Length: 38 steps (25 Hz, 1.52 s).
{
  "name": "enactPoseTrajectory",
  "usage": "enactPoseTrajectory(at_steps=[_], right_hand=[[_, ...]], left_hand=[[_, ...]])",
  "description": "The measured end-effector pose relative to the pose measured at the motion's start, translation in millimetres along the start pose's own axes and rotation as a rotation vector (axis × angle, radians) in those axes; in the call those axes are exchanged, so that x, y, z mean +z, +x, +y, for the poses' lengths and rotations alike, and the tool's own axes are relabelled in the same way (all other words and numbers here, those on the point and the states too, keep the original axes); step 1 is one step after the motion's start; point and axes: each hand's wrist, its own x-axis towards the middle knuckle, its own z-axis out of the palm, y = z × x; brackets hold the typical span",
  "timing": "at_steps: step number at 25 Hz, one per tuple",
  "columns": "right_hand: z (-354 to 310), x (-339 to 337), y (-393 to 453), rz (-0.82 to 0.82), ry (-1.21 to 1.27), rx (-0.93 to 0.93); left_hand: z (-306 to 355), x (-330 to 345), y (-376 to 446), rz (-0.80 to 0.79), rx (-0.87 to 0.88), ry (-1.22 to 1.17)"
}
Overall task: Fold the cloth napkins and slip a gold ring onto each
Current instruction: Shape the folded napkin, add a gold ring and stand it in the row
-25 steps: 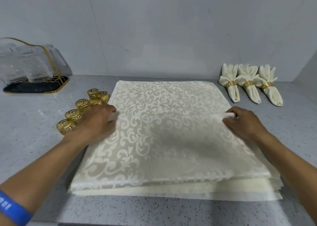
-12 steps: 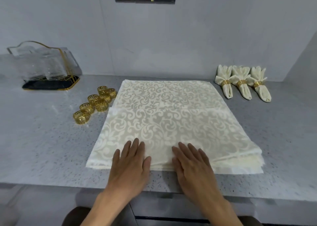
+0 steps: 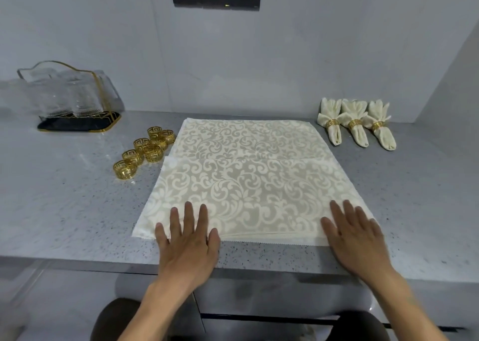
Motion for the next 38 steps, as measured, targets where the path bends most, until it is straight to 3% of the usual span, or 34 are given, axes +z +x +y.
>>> enactPoseTrajectory(at_steps=[2, 4, 7, 11, 13, 17, 19, 23, 25, 30, 32, 35, 38], right_hand=[[9.6, -2.3, 0.6, 0.037, -0.087, 0.032], [-7.3, -5.6, -1.7, 0.219, -0.104, -0.022], [-65.5, -11.0, -7.0, 0.412, 0.092, -0.3], [-144.2, -3.3, -0.3, 0.313, 0.176, -0.638], [-152.4, 9.8, 8.3, 0.203, 0.16, -0.686], [-146.8, 31.5, 16.8, 0.177, 0.13, -0.687], [-149.0, 31.6, 16.9, 0.169, 0.132, -0.678], [-146.3, 34.4, 19.7, 0.169, 0.123, -0.702], [-146.2, 34.8, 19.6, 0.179, 0.119, -0.704], [-147.9, 30.1, 16.2, 0.146, 0.165, -0.723], [-148.1, 13.0, 12.3, 0.037, 0.435, -0.677], [-156.9, -28.7, 10.4, -0.005, 1.045, -0.433], [-167.6, -56.5, 26.9, -0.226, 1.247, -0.112]], left_hand=[[-0.8, 1.7, -0.5, 0.02, -0.003, -0.018], [-2.0, 0.2, -4.9, 0.047, 0.002, -0.056], [-9.1, -12.6, -7.8, 0.166, 0.026, -0.083], [-30.5, -54.9, 39.4, 0.432, 0.193, -0.073], [-41.1, -78.6, 84.9, 0.42, 0.351, -0.03], [-49.2, -106.0, 169.5, 0.053, 0.353, 0.271], [-49.8, -104.3, 196.9, -0.044, 0.327, 0.404], [-54.4, -109.1, 219.7, -0.105, 0.261, 0.243], [-58.6, -110.7, 218.2, -0.06, 0.251, 0.039], [-50.9, -107.0, 173.4, 0.259, 0.293, -0.392], [-35.2, -103.1, 138.1, 0.329, 0.335, -0.491], [-7.6, -90.2, 93.6, 0.363, 0.39, -0.565], [14.6, -72.5, 73.6, 0.38, 0.506, -0.52]])
